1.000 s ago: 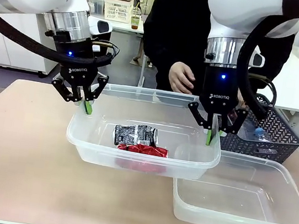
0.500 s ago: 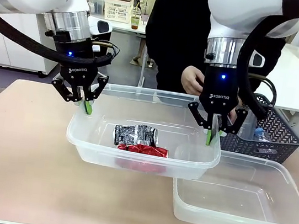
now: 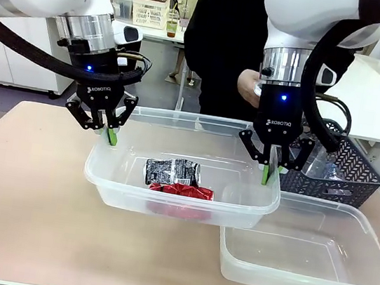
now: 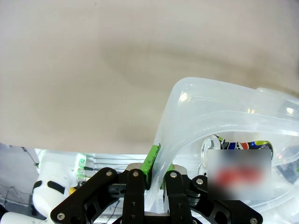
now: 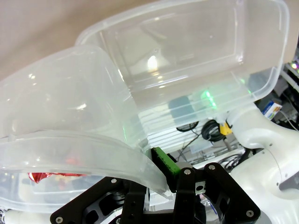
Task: Sort the waste into each basket.
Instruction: Offer the picked Organizing box to the human.
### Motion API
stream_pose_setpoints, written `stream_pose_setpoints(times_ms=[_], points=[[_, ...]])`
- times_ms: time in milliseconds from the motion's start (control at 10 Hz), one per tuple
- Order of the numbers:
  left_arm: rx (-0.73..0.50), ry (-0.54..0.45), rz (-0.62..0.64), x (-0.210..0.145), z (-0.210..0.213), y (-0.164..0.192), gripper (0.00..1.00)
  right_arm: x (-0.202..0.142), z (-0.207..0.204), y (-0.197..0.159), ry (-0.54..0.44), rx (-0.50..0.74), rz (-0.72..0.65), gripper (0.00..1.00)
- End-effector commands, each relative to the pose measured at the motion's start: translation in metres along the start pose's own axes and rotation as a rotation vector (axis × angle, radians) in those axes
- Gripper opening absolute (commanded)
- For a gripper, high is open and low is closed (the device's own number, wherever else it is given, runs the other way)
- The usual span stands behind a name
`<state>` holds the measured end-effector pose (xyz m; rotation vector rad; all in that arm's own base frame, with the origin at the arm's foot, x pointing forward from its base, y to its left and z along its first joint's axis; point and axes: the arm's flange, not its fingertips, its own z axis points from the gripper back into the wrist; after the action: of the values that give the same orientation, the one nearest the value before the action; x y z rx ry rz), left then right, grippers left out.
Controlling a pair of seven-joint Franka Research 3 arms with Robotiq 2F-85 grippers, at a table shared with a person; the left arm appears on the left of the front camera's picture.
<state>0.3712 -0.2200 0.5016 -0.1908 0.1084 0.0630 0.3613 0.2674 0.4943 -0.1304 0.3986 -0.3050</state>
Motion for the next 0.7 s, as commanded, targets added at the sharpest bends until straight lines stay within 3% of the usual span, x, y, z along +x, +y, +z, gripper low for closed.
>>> stream_pose_setpoints(times_ms=[0,600], points=[[-0.035,-0.011,0.024,-0.0014,0.0083,-0.0002,0.06,-0.0003,-0.0017,-0.0030,0.001,-0.013,-0.008,0.05],[-0.035,-0.011,0.024,-0.0014,0.0083,-0.0002,0.06,-0.0003,-0.0017,-0.0030,0.001,-0.013,-0.008,0.05]])
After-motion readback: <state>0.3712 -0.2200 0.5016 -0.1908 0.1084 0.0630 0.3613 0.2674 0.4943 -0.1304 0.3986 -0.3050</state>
